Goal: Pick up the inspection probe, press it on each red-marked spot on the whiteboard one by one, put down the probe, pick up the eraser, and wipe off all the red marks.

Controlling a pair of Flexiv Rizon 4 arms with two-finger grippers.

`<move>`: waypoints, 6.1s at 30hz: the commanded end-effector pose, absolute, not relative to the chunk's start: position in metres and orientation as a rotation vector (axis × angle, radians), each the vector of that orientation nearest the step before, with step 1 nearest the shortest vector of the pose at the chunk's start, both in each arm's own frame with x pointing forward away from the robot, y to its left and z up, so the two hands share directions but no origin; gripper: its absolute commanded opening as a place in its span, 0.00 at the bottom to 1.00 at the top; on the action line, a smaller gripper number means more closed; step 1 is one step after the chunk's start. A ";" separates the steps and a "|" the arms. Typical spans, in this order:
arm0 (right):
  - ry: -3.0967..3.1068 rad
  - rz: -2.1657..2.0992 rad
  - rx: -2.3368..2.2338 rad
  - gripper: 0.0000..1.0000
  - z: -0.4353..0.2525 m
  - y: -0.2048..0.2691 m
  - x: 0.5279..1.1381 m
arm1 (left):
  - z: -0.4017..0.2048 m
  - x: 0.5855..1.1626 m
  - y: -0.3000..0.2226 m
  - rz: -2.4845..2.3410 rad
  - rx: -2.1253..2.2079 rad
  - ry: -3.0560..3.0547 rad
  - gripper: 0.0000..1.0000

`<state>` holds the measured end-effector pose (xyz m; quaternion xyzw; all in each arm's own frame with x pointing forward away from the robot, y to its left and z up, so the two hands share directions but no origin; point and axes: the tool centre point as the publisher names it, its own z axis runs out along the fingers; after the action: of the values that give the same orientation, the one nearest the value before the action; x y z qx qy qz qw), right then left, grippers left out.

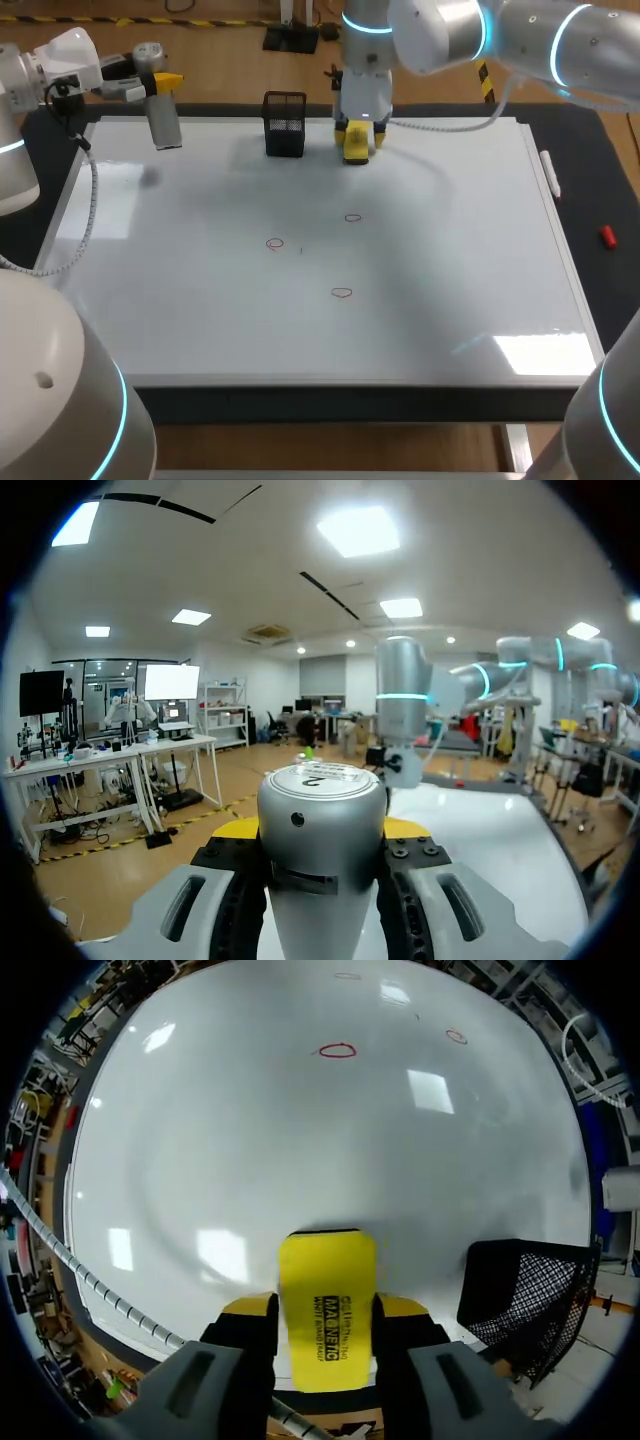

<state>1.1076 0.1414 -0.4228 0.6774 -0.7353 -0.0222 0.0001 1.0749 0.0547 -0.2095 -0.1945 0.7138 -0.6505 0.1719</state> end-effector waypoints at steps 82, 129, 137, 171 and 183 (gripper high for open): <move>-2.973 -0.044 1.120 0.00 -0.381 -0.069 1.018 | -0.200 1.059 0.019 -1.856 -0.451 2.067 0.00; -2.973 -0.044 1.120 0.00 -0.381 -0.069 1.018 | -0.237 0.968 -0.222 -2.135 -0.177 2.179 0.00; -2.973 -0.044 1.120 0.00 -0.381 -0.069 1.018 | -0.246 0.959 -0.242 -2.180 -0.128 2.189 0.00; -2.973 -0.044 1.120 0.00 -0.381 -0.069 1.018 | -0.267 0.938 -0.273 -2.205 0.018 2.239 0.00; -2.973 -0.044 1.120 0.00 -0.381 -0.069 1.018 | -0.271 0.933 -0.276 -2.211 0.028 2.251 0.00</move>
<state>1.0172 -0.0685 -0.3822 0.3517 -0.9358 -0.0155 -0.0189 0.9320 -0.2758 -0.2706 0.0078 0.7140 -0.7001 -0.0053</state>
